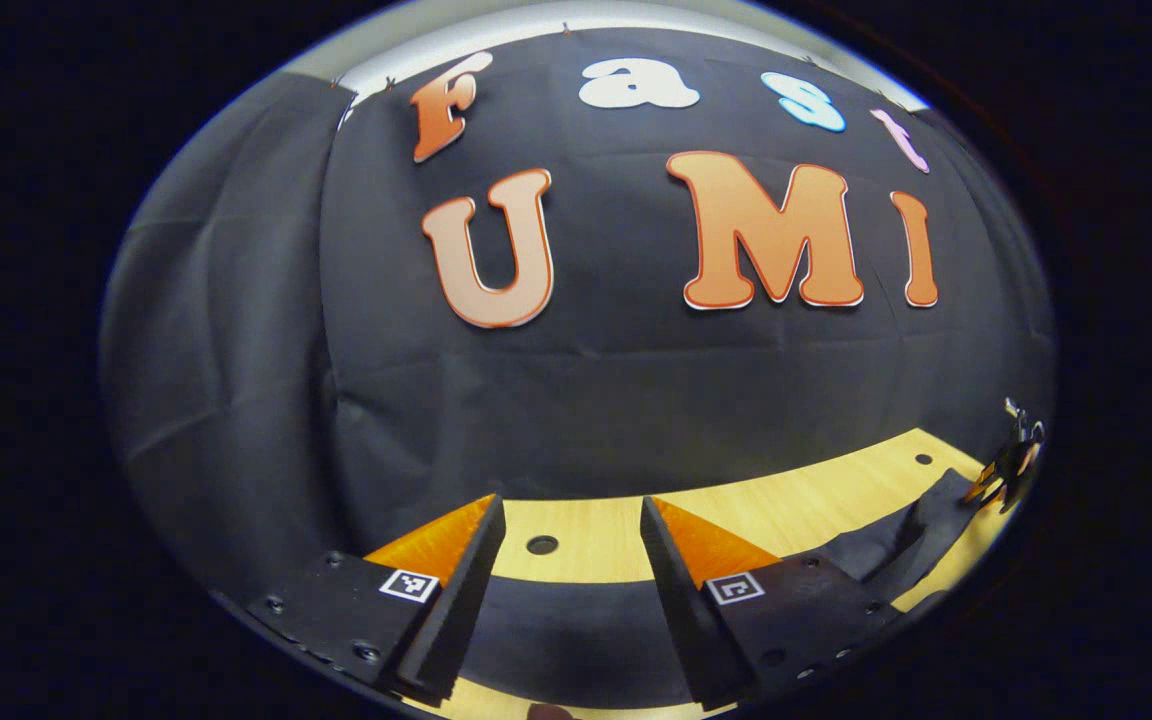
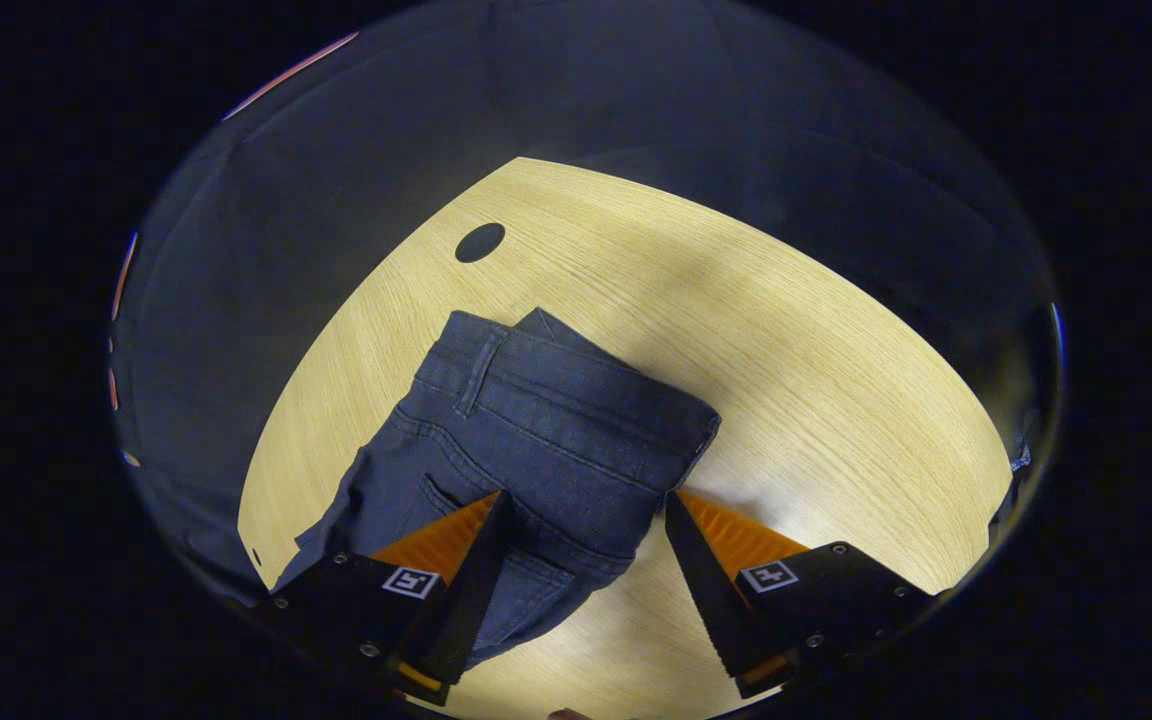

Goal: Grasp the waist and the cuffs of the jeans and fold them to make the two legs overlap; first hold the waist and fold one-third of the jeans toward the cuffs, then hold the cuffs and fold the remaining one-third in the same direction to finish folding.

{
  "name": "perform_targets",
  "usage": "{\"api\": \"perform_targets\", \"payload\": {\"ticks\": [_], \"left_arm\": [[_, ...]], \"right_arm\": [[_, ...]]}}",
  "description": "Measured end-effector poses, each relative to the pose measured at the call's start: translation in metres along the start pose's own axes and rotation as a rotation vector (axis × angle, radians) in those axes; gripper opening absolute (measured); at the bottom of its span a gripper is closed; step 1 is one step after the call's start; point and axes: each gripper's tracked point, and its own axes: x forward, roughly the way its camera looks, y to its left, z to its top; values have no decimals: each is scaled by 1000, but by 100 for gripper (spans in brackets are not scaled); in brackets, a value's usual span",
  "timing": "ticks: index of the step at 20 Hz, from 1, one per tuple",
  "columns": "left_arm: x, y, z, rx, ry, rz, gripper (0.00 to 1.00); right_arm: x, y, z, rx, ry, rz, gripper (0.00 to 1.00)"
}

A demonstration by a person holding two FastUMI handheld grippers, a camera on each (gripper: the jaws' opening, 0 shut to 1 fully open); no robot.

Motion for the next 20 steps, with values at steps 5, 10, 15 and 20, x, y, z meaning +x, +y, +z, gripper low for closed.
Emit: {"api": "perform_targets", "payload": {"ticks": [5, 10, 15, 20], "left_arm": [[-11, -2, 4, -42, 24, 33, 80], [-30, -2, -14, -37, 65, 58, 80], [-30, -7, -12, -36, 74, 40, 80], [-19, -12, -13, -26, 75, -21, 80]], "right_arm": [[12, 6, -4, -13, -61, 3, 87], [10, 25, -5, 78, -104, 76, 21], [-25, 43, 10, 46, -216, 121, 26], [-106, 94, 17, -78, -357, 229, 26]]}}
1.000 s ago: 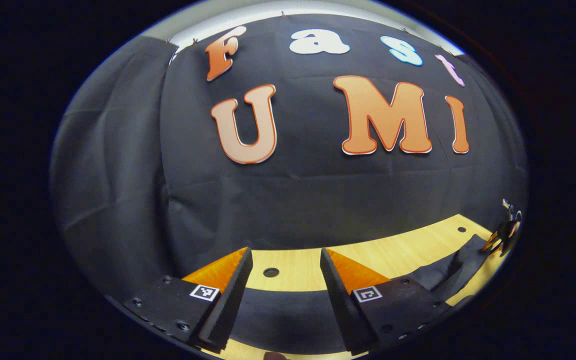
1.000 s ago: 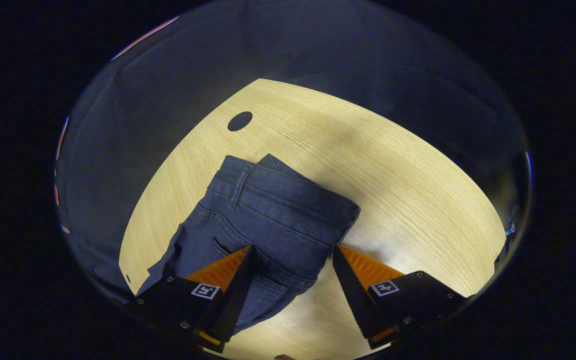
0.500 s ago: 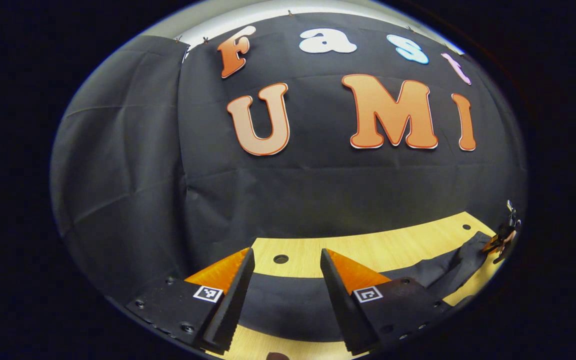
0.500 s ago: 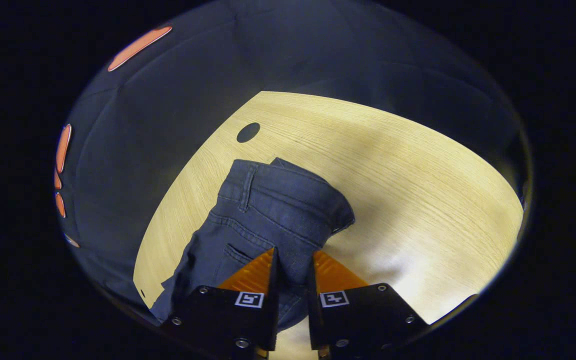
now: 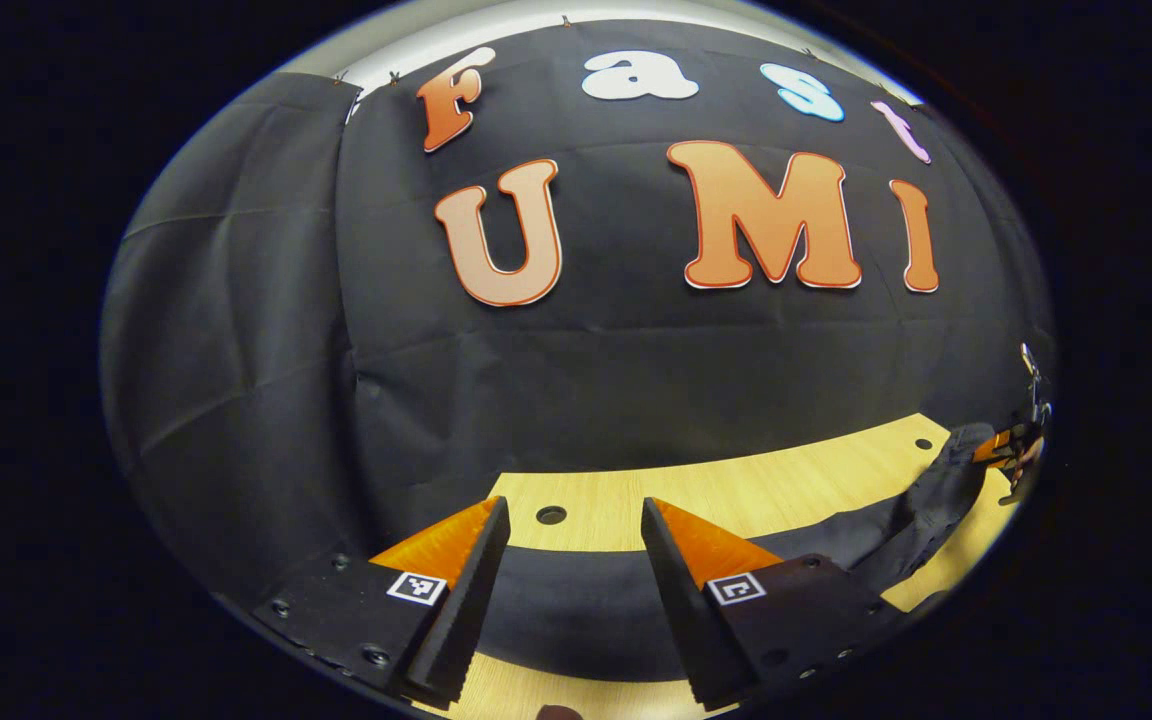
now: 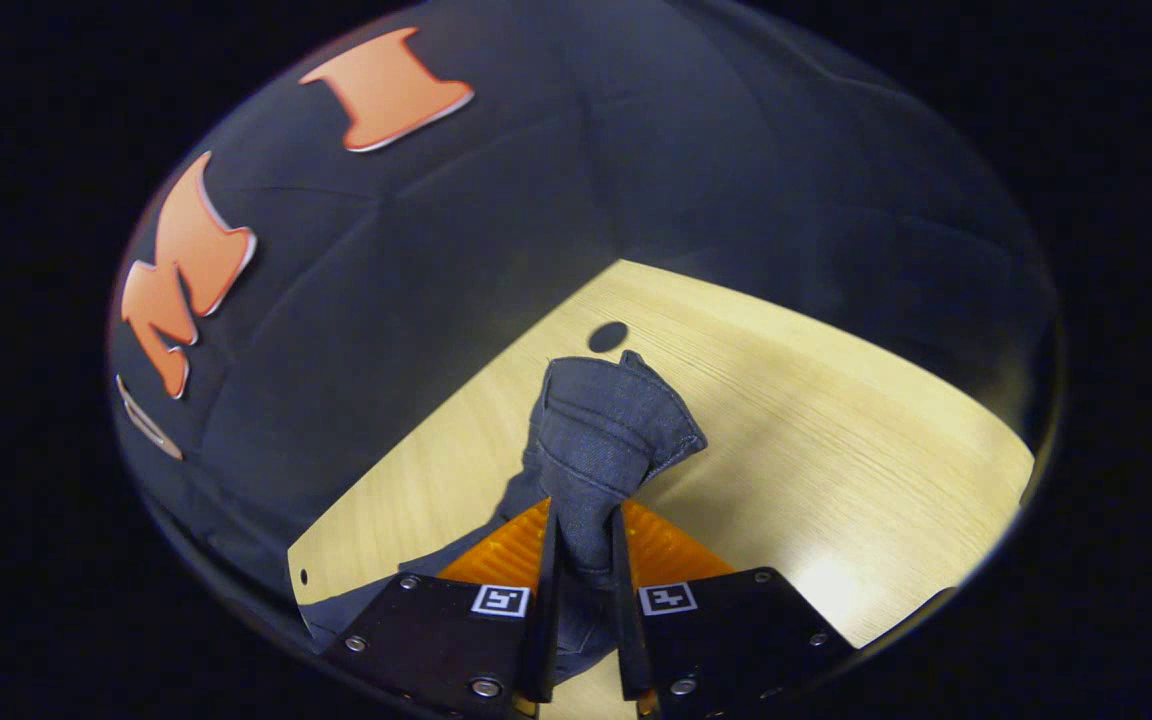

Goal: Grasp the waist and the cuffs of the jeans and fold them to make the two legs overlap; first hold the waist and fold one-third of the jeans toward the cuffs, then hold the cuffs and fold the remaining one-third in the same direction to finish folding.

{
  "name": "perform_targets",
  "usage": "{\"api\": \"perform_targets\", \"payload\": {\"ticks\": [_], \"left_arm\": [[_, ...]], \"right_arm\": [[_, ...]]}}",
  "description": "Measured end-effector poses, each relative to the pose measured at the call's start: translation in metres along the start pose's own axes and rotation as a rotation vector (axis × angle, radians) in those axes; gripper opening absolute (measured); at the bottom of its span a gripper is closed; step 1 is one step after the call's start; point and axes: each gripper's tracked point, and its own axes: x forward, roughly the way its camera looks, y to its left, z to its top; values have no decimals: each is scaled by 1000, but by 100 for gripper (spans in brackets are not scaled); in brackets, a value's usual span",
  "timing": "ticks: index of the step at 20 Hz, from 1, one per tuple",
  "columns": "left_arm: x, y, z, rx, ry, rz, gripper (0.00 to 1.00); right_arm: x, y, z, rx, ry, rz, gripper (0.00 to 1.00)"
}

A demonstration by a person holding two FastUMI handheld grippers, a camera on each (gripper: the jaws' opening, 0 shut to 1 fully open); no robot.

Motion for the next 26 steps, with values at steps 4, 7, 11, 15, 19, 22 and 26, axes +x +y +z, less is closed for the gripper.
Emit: {"api": "perform_targets", "payload": {"ticks": [4, 7, 11, 15, 19, 22, 26], "left_arm": [[4, 7, -6, -36, -1, -40, 80], [1, 18, -10, -49, -4, -50, 80], [-3, 33, -17, -75, 0, -62, 80], [-1, 41, -29, -103, 26, -51, 80], [5, 34, -40, -130, 68, -29, 80], [9, 26, -45, -114, 95, -18, 81], [11, 21, -50, -104, 116, -10, 80]], "right_arm": [[-28, 65, -1, -121, -49, 64, 26], [-44, 106, -3, -146, -75, 126, 25], [-33, 101, -22, -210, -24, 11, 24], [-29, 95, -34, -133, 89, -117, 23], [-30, 98, -39, -69, 154, -124, 19], [-33, 88, -36, -72, 148, -176, 19], [-36, 97, -30, 53, 107, -253, 11]]}}
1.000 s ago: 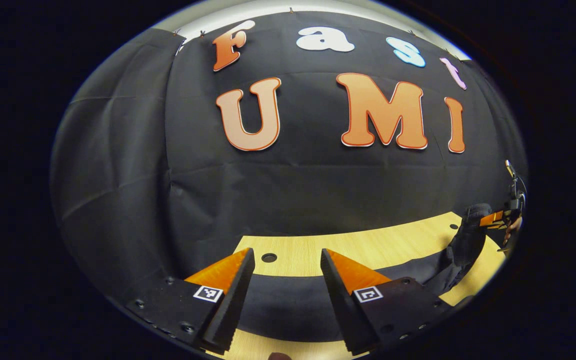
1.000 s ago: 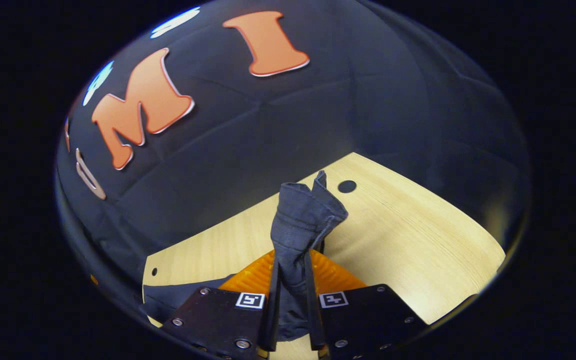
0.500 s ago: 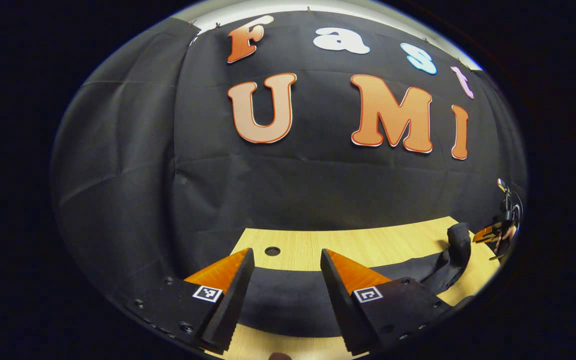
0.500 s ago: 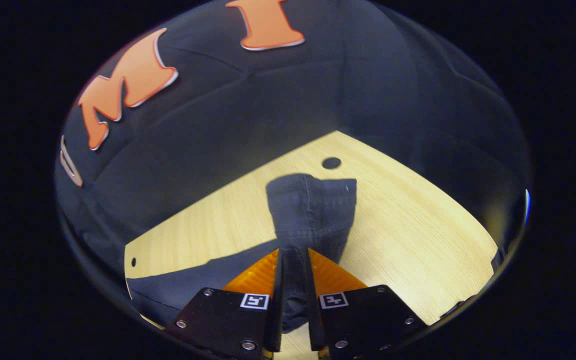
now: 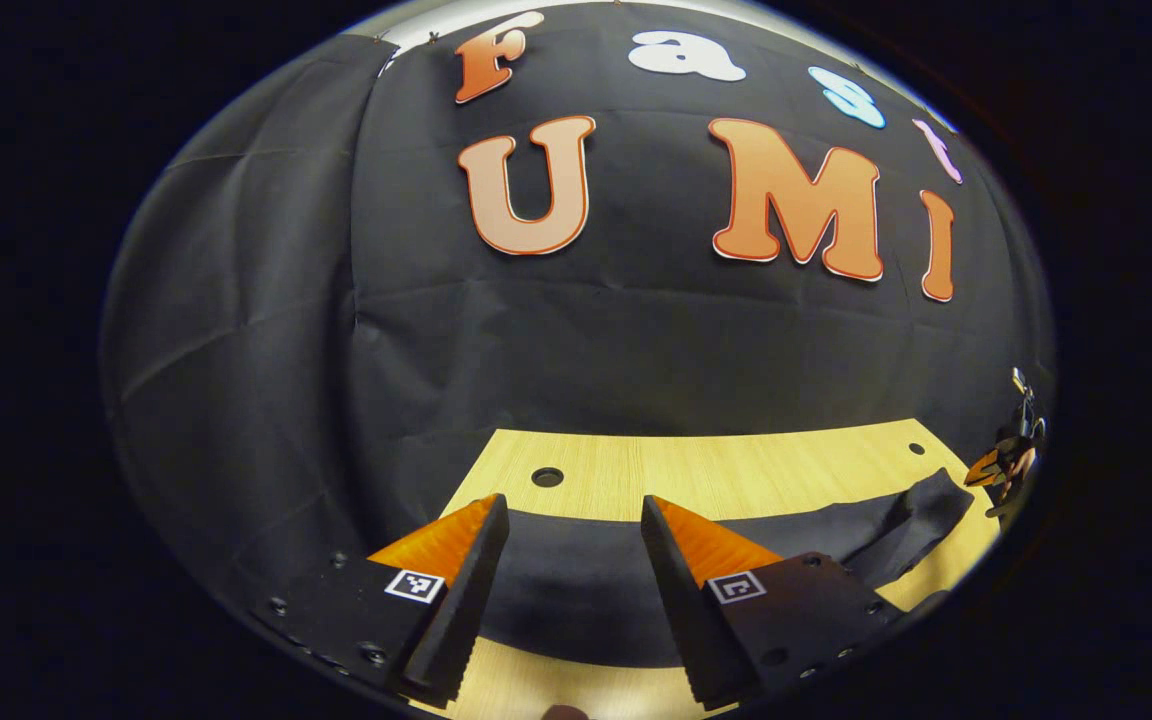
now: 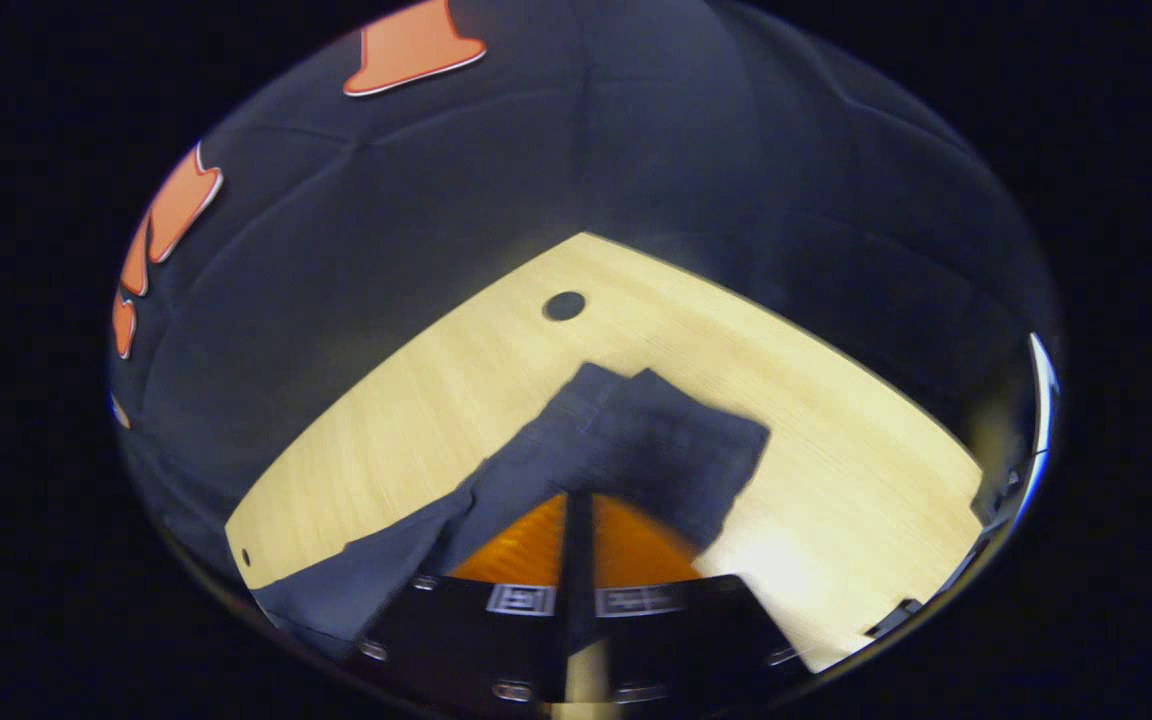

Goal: Grasp the waist and the cuffs of the jeans and fold them to make the two legs overlap; first hold the waist and fold one-third of the jeans toward the cuffs, then hold the cuffs and fold the remaining one-third in the same direction to finish folding.

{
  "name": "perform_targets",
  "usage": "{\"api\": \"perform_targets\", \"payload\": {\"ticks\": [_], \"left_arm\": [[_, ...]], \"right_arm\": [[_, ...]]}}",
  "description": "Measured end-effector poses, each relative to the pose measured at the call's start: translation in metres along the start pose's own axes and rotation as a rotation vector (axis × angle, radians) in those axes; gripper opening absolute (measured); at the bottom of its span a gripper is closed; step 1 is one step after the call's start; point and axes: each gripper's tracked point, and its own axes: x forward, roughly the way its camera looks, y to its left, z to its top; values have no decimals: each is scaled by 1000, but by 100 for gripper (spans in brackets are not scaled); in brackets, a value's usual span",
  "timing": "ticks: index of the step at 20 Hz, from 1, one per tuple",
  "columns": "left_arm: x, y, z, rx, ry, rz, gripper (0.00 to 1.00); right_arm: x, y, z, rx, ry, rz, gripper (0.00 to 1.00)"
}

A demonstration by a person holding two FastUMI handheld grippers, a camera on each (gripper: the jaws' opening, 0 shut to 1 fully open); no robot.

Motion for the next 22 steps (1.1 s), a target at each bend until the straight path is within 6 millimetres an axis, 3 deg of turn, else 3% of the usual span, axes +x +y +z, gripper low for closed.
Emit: {"api": "perform_targets", "payload": {"ticks": [1, 2, 4, 6, 8, 9, 11, 12, 13, 18, 19, 20, 22], "left_arm": [[1, -3, 0, -1, 3, -6, 80], [1, -5, -2, 4, 8, -7, 81], [5, -8, -4, 8, 17, -8, 80], [8, -10, -7, 10, 29, -9, 80], [10, -12, -11, 15, 47, -9, 80], [10, -14, -12, 16, 50, -10, 80], [10, -17, -15, 24, 63, -13, 80], [11, -17, -15, 34, 67, -11, 80], [10, -18, -15, 43, 69, -8, 81], [10, -20, -17, 77, 88, -1, 80], [9, -20, -17, 77, 90, 2, 80], [9, -21, -17, 73, 92, 0, 80], [9, -19, -18, 68, 97, -1, 80]], "right_arm": [[1, 0, 1, -3, -14, 7, 2], [1, -10, -3, -3, 6, -24, 1], [1, 5, -22, 67, 120, -7, 1], [-5, 21, -27, 147, 162, 26, 34], [4, 3, -31, 180, 176, -33, 64], [2, 4, -30, 202, 189, -32, 80], [10, 3, -31, 231, 222, -34, 93], [16, -1, -29, 231, 219, -51, 87], [24, -6, -25, 227, 200, -62, 98], [35, -9, -16, 186, 156, -48, 99], [33, -14, -16, 161, 150, -46, 88], [31, -16, -17, 161, 161, -37, 92], [14, -2, -14, 295, 173, -13, 47]]}}
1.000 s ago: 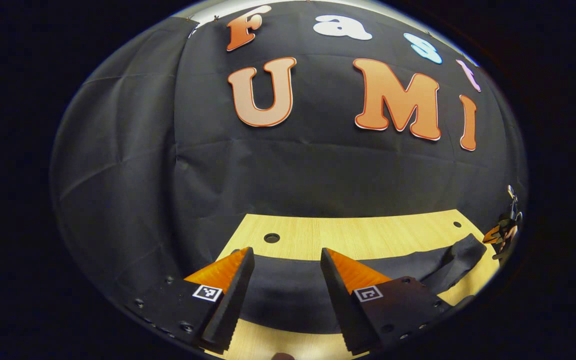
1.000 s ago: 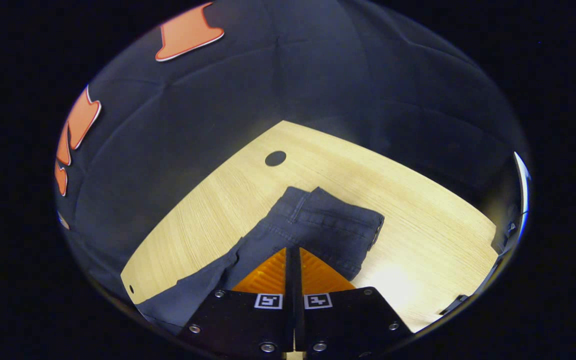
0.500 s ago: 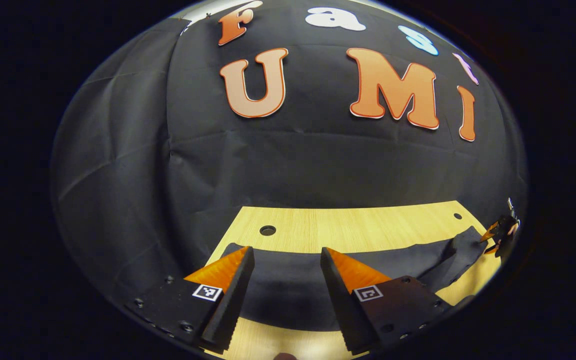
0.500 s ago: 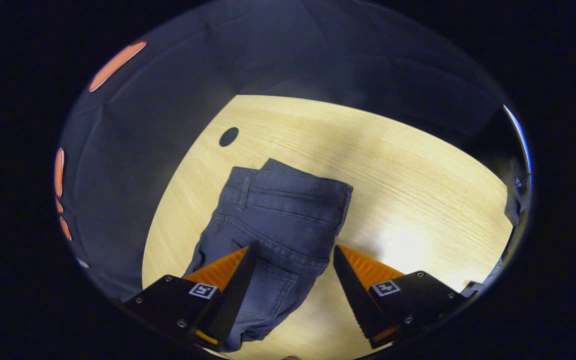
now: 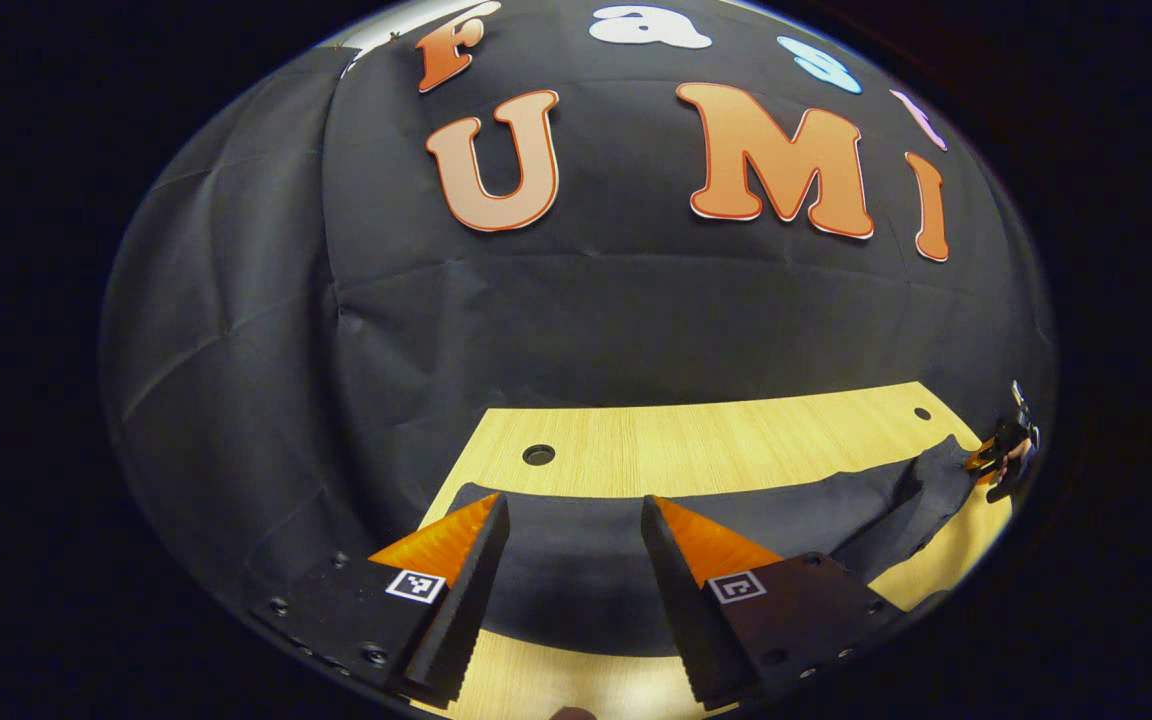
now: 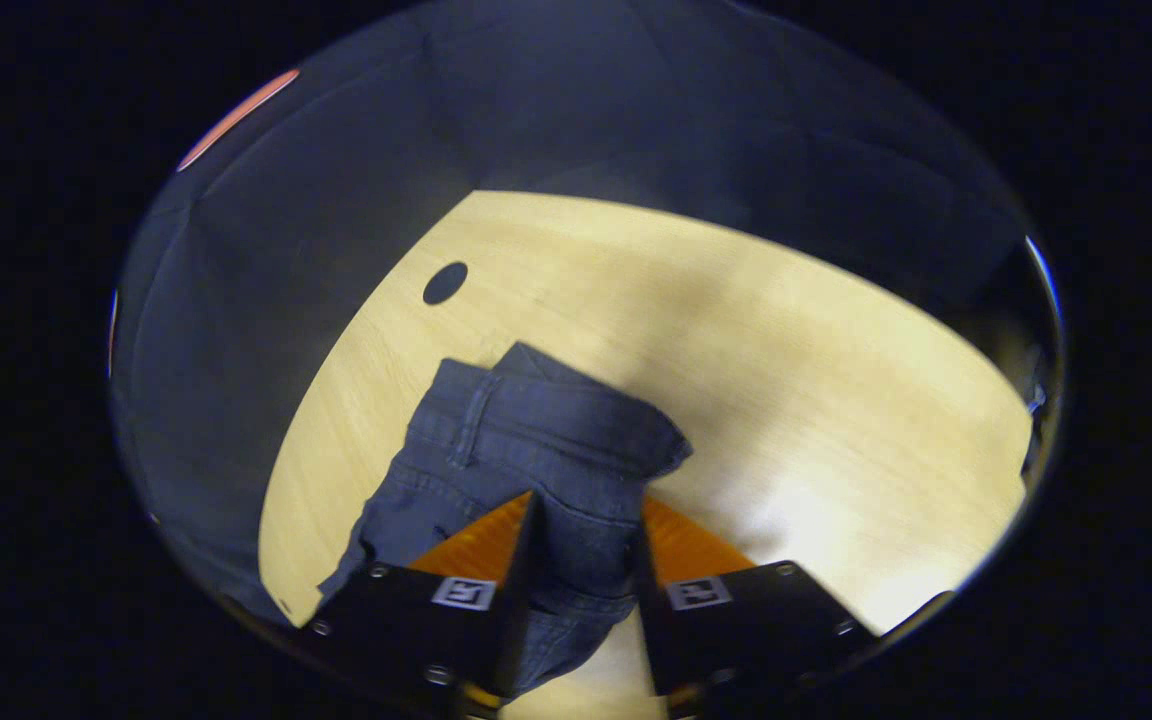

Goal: Grasp the waist and the cuffs of the jeans and fold them to make the two legs overlap; first hold the waist and fold one-third of the jeans toward the cuffs, then hold the cuffs and fold the remaining one-third in the same direction to finish folding.

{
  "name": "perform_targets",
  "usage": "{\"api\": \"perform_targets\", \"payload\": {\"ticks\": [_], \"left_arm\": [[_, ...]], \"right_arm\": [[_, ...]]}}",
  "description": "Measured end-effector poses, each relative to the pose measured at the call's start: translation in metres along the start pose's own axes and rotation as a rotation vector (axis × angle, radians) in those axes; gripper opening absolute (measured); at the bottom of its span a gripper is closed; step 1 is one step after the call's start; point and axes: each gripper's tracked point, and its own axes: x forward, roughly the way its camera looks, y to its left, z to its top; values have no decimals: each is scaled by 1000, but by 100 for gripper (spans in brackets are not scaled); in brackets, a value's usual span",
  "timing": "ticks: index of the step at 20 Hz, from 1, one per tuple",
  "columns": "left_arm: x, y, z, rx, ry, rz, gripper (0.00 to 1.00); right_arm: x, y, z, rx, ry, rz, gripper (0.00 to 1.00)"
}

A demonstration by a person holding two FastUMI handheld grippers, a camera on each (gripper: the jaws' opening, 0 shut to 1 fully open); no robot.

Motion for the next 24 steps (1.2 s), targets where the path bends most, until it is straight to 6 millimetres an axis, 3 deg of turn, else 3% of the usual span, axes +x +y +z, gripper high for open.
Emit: {"api": "perform_targets", "payload": {"ticks": [1, 5, 6, 8, 9, 11, 18, 24], "left_arm": [[0, 1, -1, 1, 0, 4, 80], [-5, 7, 3, 5, -19, 9, 80], [-6, 9, 3, 4, -21, 11, 80], [-5, 12, 3, -8, -26, 9, 80], [-6, 10, 2, -12, -26, 2, 80], [-7, 12, 4, -15, -34, -5, 80], [-18, 29, 7, -42, -63, 6, 80], [-22, 51, 5, -77, -79, 24, 80]], "right_arm": [[-5, 10, 0, -20, -15, 16, 25], [-43, 39, 9, -124, -143, 89, 24], [-55, 51, 9, -175, -179, 114, 29], [-71, 67, 8, -303, -234, 134, 25], [-74, 76, 1, -349, -234, 155, 24], [-79, 84, 6, -405, -268, 179, 24], [-98, 96, 21, -568, -308, 317, 24], [-94, 105, 20, -709, -311, 411, 24]]}}
